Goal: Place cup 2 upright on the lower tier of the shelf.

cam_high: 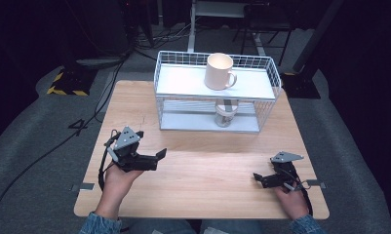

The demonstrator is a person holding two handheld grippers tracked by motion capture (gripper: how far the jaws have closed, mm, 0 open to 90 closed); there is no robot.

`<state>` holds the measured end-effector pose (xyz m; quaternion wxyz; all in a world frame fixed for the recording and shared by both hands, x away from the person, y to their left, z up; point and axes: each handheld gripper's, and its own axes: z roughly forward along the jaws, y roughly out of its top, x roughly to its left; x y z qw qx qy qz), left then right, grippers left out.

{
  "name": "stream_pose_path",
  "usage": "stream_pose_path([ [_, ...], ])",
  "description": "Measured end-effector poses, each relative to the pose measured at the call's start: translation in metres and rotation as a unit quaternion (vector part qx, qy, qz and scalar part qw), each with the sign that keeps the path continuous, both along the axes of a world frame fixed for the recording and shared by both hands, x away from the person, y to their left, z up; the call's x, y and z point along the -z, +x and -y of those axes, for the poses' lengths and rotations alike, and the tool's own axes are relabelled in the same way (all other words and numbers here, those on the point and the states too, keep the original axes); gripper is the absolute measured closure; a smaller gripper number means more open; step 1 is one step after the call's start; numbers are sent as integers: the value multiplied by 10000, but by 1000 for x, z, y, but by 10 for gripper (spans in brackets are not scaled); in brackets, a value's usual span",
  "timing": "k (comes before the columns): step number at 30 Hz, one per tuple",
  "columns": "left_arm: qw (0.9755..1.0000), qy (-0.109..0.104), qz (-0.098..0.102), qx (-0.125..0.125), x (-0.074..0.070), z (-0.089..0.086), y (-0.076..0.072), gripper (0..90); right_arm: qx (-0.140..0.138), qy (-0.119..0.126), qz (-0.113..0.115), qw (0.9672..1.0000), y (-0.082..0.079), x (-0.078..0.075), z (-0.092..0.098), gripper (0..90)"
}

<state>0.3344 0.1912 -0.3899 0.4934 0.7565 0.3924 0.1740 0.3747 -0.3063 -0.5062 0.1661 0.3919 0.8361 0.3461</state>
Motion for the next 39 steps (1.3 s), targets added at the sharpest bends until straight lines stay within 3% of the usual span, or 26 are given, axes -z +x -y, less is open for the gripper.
stream_pose_path([
  [5,10000,58,-26,-30,11,-1,-12,1,-1,1,0,10000,0,0,0,1],
  [10,9998,100,-183,66,24,-1,-19,6,1,-1,1,10000,0,0,0,1],
  [14,9987,357,-361,8,35,0,-18,12,-1,-1,2,10000,0,0,0,1],
  [21,9969,427,-654,-61,53,-4,-15,12,1,-1,1,10000,0,0,0,1],
  [23,9943,526,-924,-47,63,-8,-14,12,2,-2,2,10000,0,0,0,1],
  [27,9920,644,-1084,-65,72,-10,-13,12,0,-1,1,10000,0,0,0,1],
  [28,9905,716,-1173,-62,76,-11,-13,12,1,-2,2,10000,0,0,0,1],
  [34,9867,924,-1334,-89,88,-12,-10,14,1,-3,2,10000,0,0,0,1],
  [39,9850,1005,-1392,-155,93,-12,-8,19,2,-3,3,10000,0,0,0,2],
])
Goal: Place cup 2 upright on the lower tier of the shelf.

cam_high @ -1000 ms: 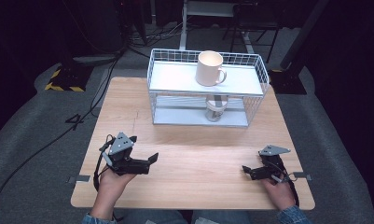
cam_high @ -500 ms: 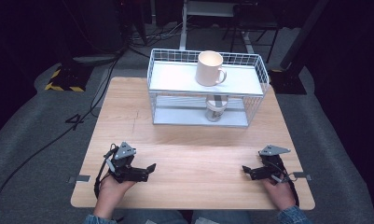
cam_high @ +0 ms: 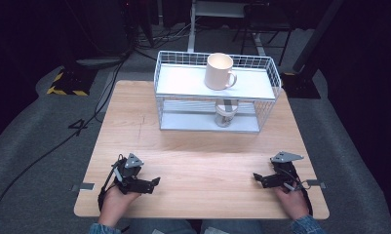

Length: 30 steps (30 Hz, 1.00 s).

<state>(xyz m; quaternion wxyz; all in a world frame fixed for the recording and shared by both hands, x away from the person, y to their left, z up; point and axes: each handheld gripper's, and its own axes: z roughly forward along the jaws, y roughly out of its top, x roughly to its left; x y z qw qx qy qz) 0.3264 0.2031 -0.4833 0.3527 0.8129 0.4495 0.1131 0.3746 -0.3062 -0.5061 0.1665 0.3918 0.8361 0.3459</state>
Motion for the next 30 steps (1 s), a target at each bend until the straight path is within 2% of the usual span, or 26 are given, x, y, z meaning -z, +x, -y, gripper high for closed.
stream_pose_path([
  [3,9999,91,-88,-114,4,-2,3,22,1,0,0,10000,0,0,0,2],
  [9,9995,133,-106,-264,12,-4,5,22,7,-8,3,10000,0,0,0,2],
  [12,9992,199,-213,-266,16,-5,8,21,7,-9,4,10000,0,0,0,2],
  [16,9992,318,-37,-239,19,-3,8,0,20,-11,9,10000,0,0,0,3],
  [17,9989,423,83,-190,21,-3,8,0,21,-10,10,10000,-1,0,0,3],
  [18,9989,423,83,-190,21,-3,8,0,21,-10,10,10000,-1,0,0,3],
  [19,9984,514,195,-146,23,-3,8,0,20,-12,11,10000,0,0,0,4],
  [30,9984,484,197,-219,23,-4,9,1,57,1,8,10000,-1,0,0,4],
])
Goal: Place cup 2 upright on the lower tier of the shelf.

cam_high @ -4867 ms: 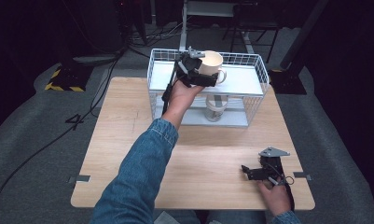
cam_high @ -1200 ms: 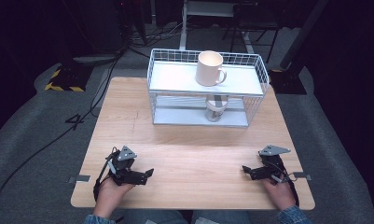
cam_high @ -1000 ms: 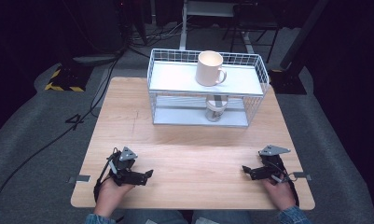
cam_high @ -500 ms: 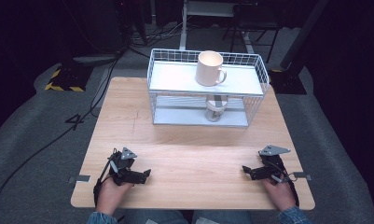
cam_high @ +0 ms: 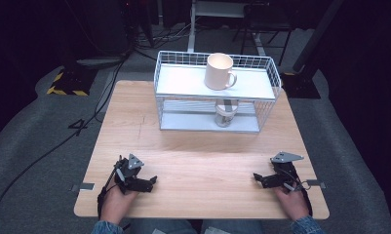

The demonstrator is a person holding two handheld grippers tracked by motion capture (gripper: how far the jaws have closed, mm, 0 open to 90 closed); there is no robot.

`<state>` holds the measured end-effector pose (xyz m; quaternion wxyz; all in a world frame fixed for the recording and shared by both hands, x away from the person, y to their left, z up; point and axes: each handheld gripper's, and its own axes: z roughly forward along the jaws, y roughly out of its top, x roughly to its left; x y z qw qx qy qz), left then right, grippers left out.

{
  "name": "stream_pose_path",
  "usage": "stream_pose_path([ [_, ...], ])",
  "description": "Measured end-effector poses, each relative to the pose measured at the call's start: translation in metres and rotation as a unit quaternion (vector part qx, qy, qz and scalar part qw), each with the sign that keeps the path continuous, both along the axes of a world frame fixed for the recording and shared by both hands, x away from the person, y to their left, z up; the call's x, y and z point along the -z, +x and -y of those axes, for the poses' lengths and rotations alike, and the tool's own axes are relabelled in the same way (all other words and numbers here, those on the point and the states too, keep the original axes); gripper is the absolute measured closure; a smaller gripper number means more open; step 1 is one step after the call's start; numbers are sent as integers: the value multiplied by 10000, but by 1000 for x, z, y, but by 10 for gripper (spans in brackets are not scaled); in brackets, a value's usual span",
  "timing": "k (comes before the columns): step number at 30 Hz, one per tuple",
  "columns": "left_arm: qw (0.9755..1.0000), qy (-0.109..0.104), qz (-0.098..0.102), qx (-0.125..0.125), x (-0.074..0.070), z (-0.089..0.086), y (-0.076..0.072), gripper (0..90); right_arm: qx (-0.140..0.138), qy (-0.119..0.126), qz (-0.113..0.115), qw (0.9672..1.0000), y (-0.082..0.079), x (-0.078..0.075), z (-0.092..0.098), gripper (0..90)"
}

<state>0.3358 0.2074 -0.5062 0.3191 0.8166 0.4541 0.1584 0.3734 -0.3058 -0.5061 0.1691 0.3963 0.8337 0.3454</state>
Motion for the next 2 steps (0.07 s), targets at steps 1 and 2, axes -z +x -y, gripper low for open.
stream_pose_path([
  [1,10000,1,3,-10,0,0,0,1,39,7,-4,10000,-1,0,0,3],
  [2,10000,1,3,-10,0,0,0,1,39,7,-4,10000,-1,0,0,3],
])
